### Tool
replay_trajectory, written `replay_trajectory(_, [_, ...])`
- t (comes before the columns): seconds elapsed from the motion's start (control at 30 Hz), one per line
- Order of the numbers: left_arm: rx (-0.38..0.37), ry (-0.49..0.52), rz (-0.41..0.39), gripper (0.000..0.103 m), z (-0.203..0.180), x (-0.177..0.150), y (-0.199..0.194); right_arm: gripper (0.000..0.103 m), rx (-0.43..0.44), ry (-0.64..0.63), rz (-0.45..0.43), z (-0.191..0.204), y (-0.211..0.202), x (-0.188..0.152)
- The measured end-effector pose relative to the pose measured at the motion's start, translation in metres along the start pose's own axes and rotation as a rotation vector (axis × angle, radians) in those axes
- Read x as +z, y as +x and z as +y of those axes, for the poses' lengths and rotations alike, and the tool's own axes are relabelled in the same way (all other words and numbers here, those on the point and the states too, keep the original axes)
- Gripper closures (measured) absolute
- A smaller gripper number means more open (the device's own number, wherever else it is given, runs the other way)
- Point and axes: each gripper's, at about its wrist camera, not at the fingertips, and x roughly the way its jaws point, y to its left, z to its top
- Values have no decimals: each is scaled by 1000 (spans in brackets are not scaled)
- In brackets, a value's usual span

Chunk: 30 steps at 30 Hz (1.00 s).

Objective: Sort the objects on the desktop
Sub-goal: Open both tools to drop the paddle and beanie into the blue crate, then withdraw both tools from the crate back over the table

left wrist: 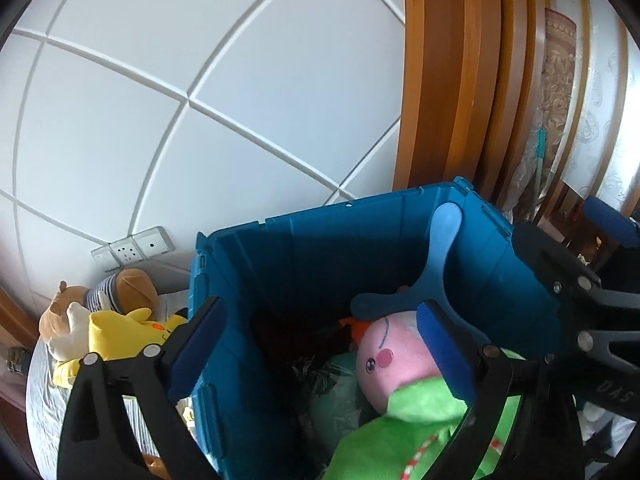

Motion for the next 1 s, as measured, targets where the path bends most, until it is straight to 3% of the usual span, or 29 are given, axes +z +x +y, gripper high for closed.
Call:
replay_trajectory(0.63, [-26,-27,-67,2,28,-38,-83,0,-23,-6,-92,23,-98,0])
replay_trajectory(1.0, [-19,-63,-170,0,99,-96,-175,0,21,-50,-213,103,-191,-11])
